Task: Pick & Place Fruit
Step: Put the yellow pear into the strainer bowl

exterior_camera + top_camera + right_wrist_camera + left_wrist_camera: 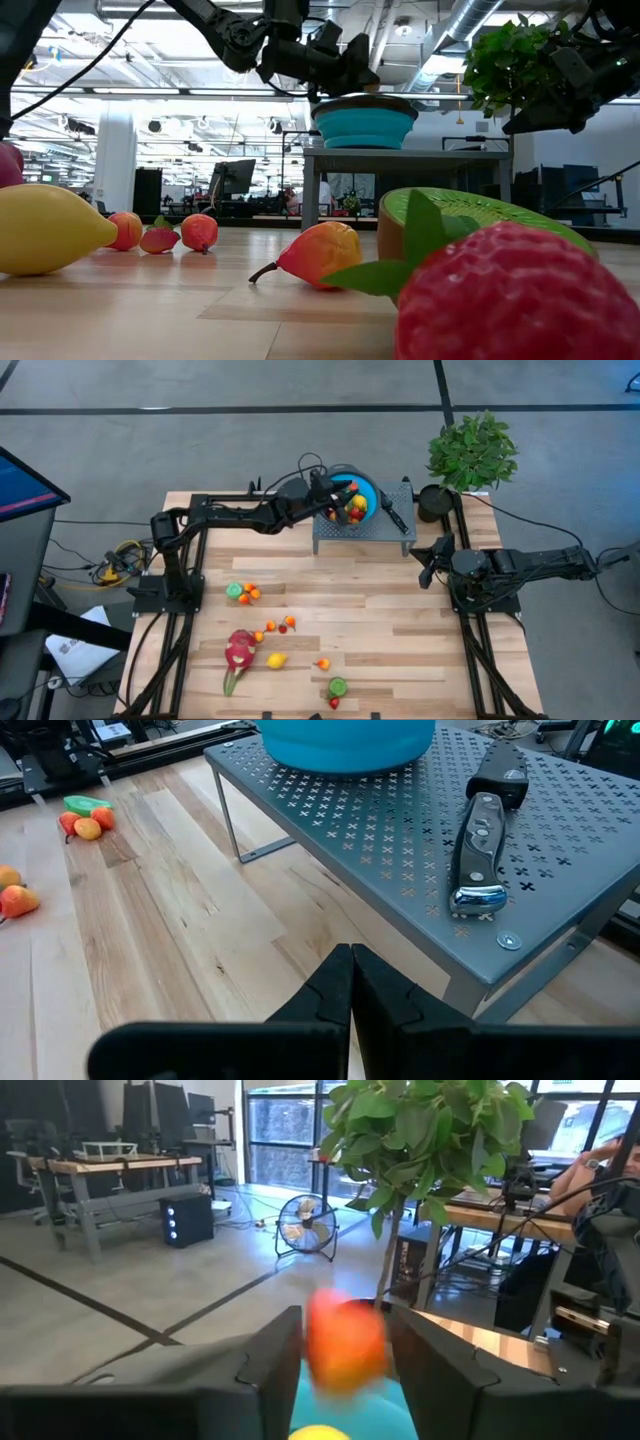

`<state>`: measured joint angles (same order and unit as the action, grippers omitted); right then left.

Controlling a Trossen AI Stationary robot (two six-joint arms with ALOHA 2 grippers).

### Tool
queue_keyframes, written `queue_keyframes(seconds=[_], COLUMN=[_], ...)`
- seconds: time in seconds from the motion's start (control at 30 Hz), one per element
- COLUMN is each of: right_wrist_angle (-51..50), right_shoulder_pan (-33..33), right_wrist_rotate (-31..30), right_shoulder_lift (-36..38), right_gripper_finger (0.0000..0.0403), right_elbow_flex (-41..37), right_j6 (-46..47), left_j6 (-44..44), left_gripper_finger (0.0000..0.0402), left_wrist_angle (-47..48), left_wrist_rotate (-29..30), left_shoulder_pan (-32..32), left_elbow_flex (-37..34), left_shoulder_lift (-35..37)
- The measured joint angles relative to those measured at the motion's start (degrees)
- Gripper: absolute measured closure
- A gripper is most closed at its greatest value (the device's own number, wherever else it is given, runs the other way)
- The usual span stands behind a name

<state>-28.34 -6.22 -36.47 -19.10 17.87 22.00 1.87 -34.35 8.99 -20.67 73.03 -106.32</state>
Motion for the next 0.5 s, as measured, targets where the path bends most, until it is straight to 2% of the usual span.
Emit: queue_keyframes(seconds=[0.27,0.5], right_wrist_angle=[0.0,0.0], right_shoulder_pan=[0.0,0.0], right_wrist_rotate=[0.0,0.2], right_shoulder_lift=[0.0,0.0], right_gripper_finger=[0.0403,0.0403], right_elbow_flex=[0.0,0.0], right_j6=[0.1,0.1], left_j6=[1.0,2.0], left_gripper_finger=[0.0205,0.0234], left_wrist_angle=[-0.1,-0.2], left_wrist_rotate=[0.3,0.5], left_shoulder_pan=[0.0,0.2], left_elbow_flex=[0.0,0.0], left_shoulder_lift=[0.0,0.0])
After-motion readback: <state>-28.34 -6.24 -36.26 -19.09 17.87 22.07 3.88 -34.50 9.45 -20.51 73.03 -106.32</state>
